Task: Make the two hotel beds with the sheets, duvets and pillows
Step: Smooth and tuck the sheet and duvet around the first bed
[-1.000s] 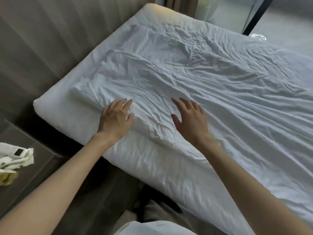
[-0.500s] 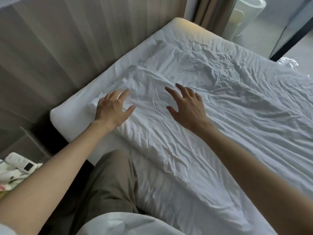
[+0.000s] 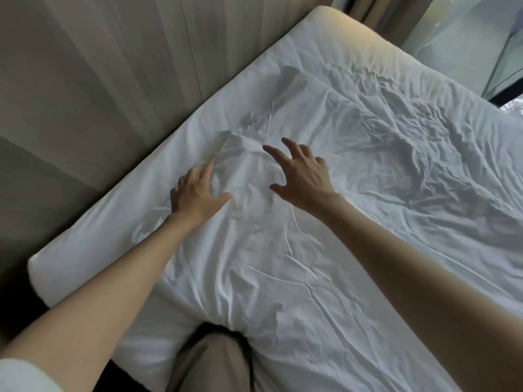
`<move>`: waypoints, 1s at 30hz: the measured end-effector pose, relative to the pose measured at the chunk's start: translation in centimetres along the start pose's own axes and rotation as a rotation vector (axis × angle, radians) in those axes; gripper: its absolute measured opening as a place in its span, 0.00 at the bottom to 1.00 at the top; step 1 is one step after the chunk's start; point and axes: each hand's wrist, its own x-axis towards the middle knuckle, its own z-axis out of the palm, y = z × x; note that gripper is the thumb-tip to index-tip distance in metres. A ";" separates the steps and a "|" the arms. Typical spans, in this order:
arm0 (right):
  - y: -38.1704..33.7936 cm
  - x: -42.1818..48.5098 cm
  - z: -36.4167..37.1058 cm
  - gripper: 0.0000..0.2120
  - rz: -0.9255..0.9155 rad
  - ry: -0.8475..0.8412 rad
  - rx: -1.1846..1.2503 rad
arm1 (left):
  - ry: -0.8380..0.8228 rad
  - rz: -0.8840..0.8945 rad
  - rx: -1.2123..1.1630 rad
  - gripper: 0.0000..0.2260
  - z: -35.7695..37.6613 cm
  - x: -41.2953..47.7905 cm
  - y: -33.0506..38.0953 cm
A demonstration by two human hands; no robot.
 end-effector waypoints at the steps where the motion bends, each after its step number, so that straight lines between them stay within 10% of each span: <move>1: -0.3 2.1 0.9 0.39 -0.015 -0.013 -0.008 | -0.018 -0.033 -0.039 0.40 0.9 2.0 -0.7; 9: -1.1 15.0 8.6 0.54 -0.118 -0.194 -0.199 | -0.157 -0.186 -0.156 0.57 7.2 11.9 -3.8; 17: -1.5 24.1 13.9 0.72 -0.309 -0.486 -0.453 | 0.073 -0.164 -0.043 0.55 12.2 13.9 -4.1; 30: -2.1 23.4 14.0 0.44 -0.328 -0.578 -0.458 | 0.030 -0.122 -0.304 0.37 12.3 12.2 -2.7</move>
